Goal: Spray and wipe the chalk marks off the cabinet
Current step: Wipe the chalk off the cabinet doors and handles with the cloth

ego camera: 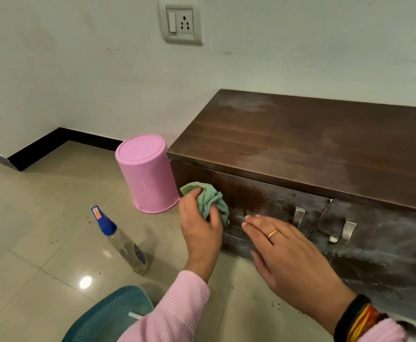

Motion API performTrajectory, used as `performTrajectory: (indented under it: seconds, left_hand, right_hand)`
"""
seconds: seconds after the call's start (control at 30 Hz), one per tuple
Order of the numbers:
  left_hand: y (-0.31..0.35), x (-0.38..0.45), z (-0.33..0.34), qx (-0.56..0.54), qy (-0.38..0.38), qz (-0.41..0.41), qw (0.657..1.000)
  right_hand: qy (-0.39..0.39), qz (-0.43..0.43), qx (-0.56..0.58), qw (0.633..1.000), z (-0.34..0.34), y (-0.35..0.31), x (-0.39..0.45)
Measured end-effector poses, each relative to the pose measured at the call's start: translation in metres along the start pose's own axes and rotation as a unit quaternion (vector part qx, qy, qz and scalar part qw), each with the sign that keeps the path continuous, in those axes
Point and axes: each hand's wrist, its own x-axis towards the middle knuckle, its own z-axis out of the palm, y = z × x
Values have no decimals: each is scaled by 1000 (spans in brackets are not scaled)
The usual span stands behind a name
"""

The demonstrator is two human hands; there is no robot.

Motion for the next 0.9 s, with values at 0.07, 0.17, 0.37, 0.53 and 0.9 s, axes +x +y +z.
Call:
performTrajectory:
  seconds: [0.07, 0.17, 0.37, 0.53, 0.9]
  left_hand:
    - [12, 14, -4, 4, 5, 51, 999]
    - [7, 40, -11, -27, 74, -7, 997]
    - [7, -30, 24, -40, 18, -64, 997]
    - [47, -17, 23, -43, 11, 75, 996]
    - [53, -64, 46, -34, -59, 56, 996]
  right_hand:
    - [-1, 2, -2, 1000, -1, -1, -2]
    - [-4, 2, -4, 1000, -2, 0, -5]
    - [9, 32, -3, 999, -11, 9, -18]
    - [16, 55, 7, 998, -15, 13, -33]
    - [-15, 66, 6, 998, -23, 22, -56]
